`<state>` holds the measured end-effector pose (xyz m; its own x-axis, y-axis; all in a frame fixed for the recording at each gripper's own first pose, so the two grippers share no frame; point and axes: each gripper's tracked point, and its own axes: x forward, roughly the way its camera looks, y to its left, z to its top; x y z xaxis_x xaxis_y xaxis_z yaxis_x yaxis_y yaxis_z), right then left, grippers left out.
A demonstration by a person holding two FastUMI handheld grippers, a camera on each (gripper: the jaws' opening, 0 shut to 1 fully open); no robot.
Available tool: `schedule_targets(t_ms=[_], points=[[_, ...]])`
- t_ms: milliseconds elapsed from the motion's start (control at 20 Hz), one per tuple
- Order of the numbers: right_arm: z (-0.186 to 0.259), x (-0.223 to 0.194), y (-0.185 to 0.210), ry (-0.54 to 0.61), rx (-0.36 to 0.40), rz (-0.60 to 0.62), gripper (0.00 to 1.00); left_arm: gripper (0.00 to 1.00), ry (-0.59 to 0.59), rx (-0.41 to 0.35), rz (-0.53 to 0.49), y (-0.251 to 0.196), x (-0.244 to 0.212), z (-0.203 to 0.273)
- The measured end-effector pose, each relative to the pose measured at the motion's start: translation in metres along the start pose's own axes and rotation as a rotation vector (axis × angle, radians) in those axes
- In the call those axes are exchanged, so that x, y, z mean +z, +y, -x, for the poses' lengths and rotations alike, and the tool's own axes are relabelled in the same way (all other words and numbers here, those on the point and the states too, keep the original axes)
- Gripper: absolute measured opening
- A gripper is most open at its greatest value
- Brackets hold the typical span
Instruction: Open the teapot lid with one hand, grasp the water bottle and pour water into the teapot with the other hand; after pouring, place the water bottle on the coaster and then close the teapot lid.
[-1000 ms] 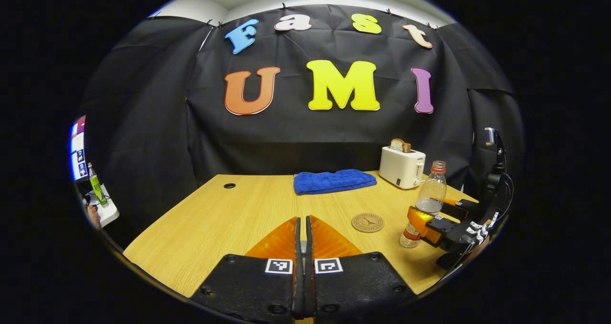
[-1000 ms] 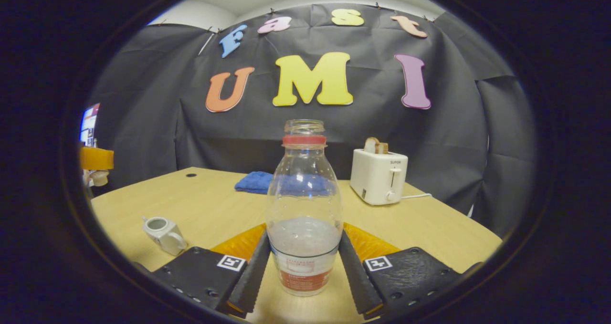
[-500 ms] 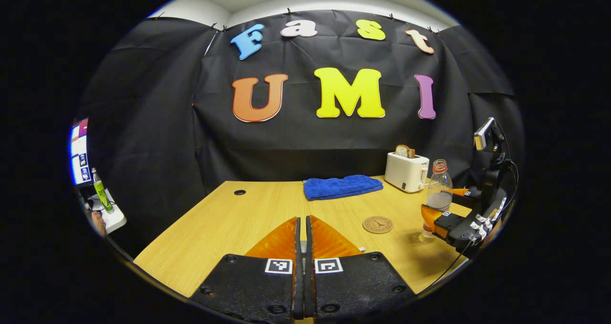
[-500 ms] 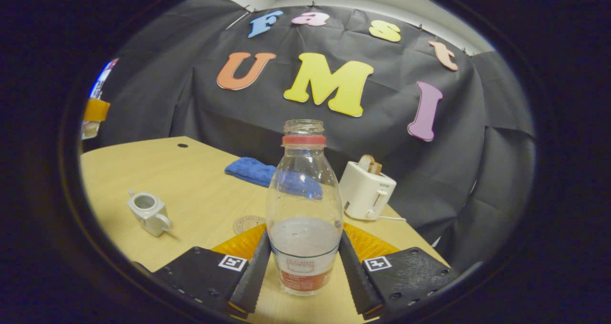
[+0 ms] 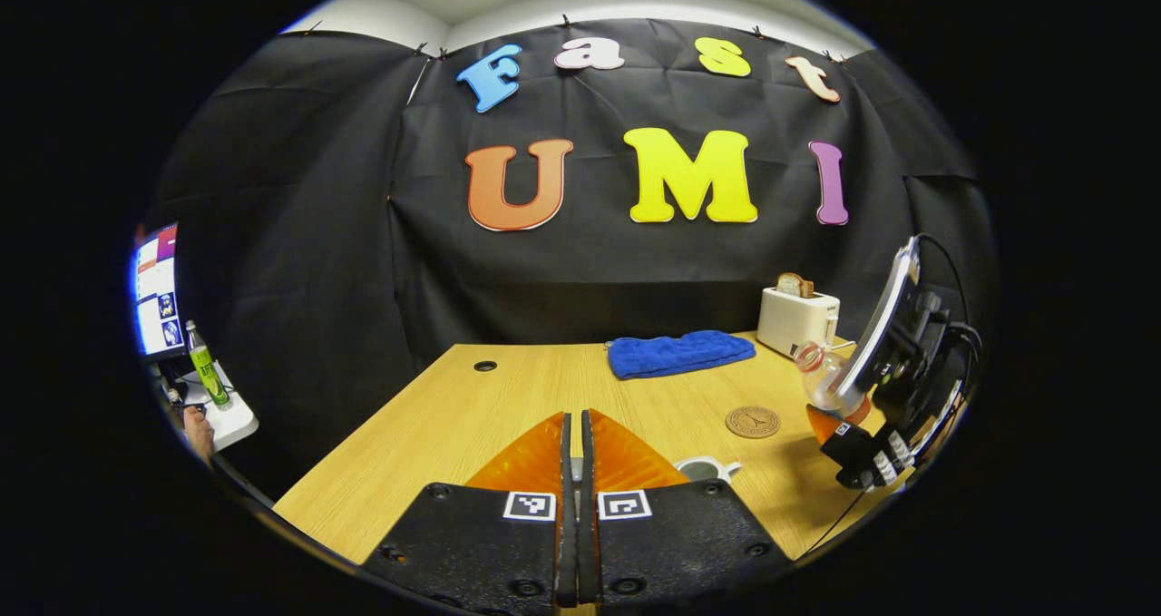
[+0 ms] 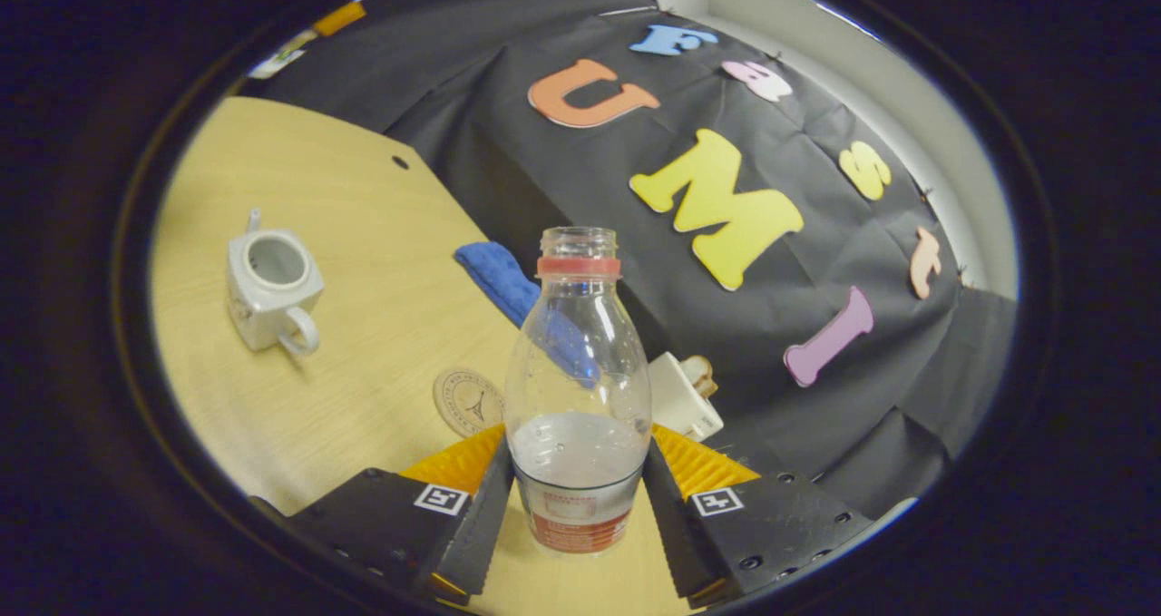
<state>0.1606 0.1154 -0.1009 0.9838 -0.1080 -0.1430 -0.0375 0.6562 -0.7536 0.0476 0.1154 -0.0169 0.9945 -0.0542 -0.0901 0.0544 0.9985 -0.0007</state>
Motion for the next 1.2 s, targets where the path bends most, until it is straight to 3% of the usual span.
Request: schedule_targets(t_ms=[700, 1200], points=[[0.004, 0.041, 0.032, -0.152, -0.156, 0.621, 0.74, 0.03, 0.008, 0.022, 0.027, 0.02, -0.002, -0.001], [0.007, 0.056, 0.03, -0.212, -0.231, 0.849, 0.76, 0.04, 0.021, 0.015, -0.003, 0.014, -0.005, -0.002]])
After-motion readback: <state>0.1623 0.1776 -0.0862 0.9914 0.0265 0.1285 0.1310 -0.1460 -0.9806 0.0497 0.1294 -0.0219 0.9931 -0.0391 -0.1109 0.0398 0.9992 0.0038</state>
